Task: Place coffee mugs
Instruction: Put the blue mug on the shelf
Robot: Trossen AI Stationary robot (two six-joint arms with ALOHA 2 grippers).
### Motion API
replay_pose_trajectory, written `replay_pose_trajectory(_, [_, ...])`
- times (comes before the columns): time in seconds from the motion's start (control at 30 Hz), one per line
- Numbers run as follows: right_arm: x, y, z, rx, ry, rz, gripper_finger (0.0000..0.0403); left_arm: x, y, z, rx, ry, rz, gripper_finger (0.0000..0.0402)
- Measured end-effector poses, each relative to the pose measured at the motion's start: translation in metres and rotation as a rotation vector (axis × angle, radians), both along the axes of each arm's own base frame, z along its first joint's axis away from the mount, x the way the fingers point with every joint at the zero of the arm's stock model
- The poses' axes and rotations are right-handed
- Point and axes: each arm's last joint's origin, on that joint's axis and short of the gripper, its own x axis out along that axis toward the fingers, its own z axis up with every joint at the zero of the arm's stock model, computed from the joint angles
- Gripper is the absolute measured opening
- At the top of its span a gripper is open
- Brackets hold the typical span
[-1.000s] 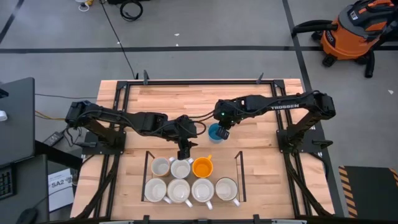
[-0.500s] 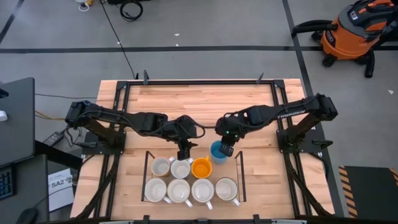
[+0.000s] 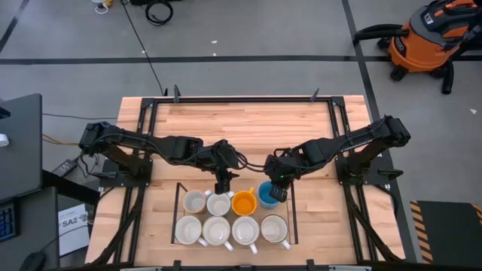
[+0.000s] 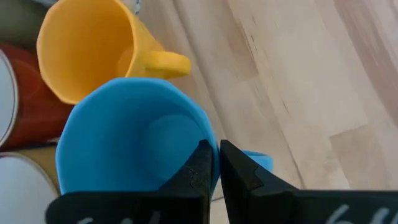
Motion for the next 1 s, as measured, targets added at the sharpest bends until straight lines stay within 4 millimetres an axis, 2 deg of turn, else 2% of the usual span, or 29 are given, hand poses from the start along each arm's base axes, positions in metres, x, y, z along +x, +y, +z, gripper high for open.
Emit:
replay_pose_trajectory(0.37, [-0.003, 0.013, -0.023, -0.018, -0.022, 0.016, 0.0023, 0.0, 0.0, 0.0, -0.001, -0.004, 0.0, 0.0167])
replay_pose_trajectory(1.0, [-0.003, 0.016, -0.024, -0.012, -0.028, 0.032, 0.0044, 0.001, 0.0, 0.0, -0.001, -0.006, 0.0, 0.0167])
